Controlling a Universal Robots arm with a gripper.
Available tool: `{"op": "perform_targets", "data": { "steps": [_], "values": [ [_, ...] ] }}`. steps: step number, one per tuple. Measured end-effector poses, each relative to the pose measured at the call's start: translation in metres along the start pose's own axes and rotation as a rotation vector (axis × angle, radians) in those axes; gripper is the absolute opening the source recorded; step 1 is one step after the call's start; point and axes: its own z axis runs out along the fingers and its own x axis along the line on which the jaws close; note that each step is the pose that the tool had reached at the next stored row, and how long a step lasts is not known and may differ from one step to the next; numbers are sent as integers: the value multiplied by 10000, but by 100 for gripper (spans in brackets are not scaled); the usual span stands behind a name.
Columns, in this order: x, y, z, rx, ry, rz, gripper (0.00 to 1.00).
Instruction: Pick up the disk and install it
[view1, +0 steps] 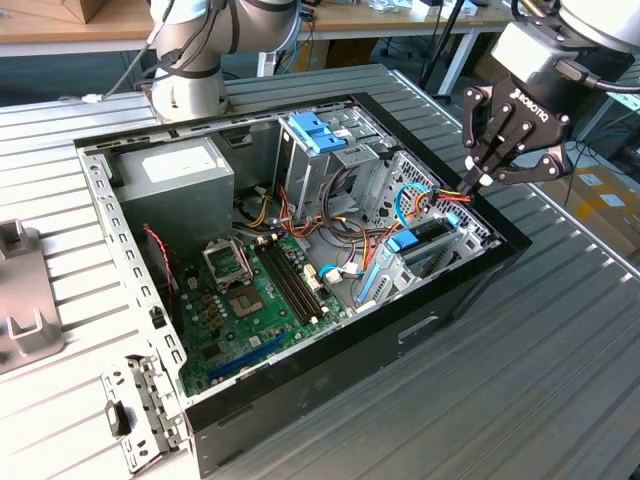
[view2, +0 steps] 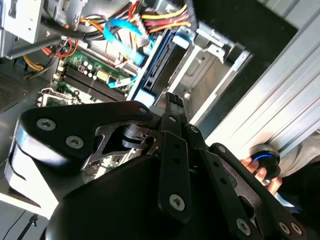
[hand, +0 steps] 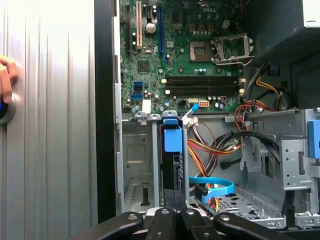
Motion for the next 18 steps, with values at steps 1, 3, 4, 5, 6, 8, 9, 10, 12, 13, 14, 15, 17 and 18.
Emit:
{"op": "perform_targets", "data": {
  "steps": [1, 3, 4, 5, 6, 8, 9, 10, 12, 13, 14, 15, 17, 18],
  "values": [
    [1, -22, 6, -1, 1, 0, 11],
    [3, -62, 17, -1, 3, 0, 11],
    [3, -94, 23, -1, 3, 0, 11],
    [2, -103, 24, -1, 4, 0, 11],
    [2, -111, 24, -1, 5, 0, 11],
    [2, -116, 25, -1, 2, 1, 11],
    [2, -116, 24, -1, 3, 1, 11],
    [2, -117, 24, -1, 3, 1, 11],
    [2, -117, 24, -1, 3, 1, 11],
    [2, -118, 24, -1, 3, 1, 11],
    [2, -118, 24, -1, 3, 0, 11],
    [2, -118, 24, -1, 3, 0, 11],
    [2, -119, 24, -1, 3, 1, 11],
    [2, -119, 24, -1, 4, 0, 11]
  ]
}}
